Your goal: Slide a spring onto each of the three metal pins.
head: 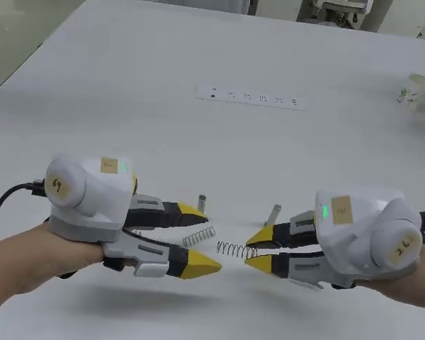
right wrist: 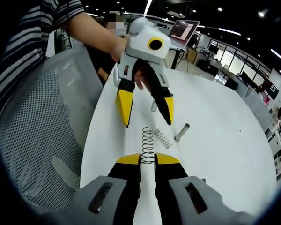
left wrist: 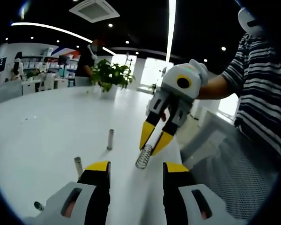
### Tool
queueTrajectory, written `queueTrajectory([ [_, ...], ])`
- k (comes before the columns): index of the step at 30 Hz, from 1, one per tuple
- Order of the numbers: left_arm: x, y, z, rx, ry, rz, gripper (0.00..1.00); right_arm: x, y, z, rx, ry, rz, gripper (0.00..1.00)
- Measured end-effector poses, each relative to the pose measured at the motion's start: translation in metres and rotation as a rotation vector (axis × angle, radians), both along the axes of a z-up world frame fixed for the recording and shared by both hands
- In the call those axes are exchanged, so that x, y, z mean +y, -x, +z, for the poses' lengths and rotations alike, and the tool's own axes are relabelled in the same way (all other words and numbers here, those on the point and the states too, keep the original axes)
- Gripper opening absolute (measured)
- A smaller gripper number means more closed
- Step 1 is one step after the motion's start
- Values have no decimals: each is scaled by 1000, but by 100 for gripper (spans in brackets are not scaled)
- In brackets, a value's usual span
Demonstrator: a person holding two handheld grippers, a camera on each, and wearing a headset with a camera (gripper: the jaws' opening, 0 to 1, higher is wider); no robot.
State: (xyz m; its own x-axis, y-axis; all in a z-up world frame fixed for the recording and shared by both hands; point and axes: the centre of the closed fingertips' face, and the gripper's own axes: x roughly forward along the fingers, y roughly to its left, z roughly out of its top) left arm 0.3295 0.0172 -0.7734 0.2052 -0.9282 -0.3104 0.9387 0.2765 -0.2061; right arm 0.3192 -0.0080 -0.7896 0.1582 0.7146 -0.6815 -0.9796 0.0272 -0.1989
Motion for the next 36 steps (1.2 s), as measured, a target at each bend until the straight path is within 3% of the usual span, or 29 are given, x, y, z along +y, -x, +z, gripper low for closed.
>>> queueTrajectory([
  [24,-17,11,-5,-27,-1,-82,8,3,8,5,6,12,43,8],
  [36,-21,16,-10,-41,-18,-113,3,0,13,-1,32,13,40,8],
])
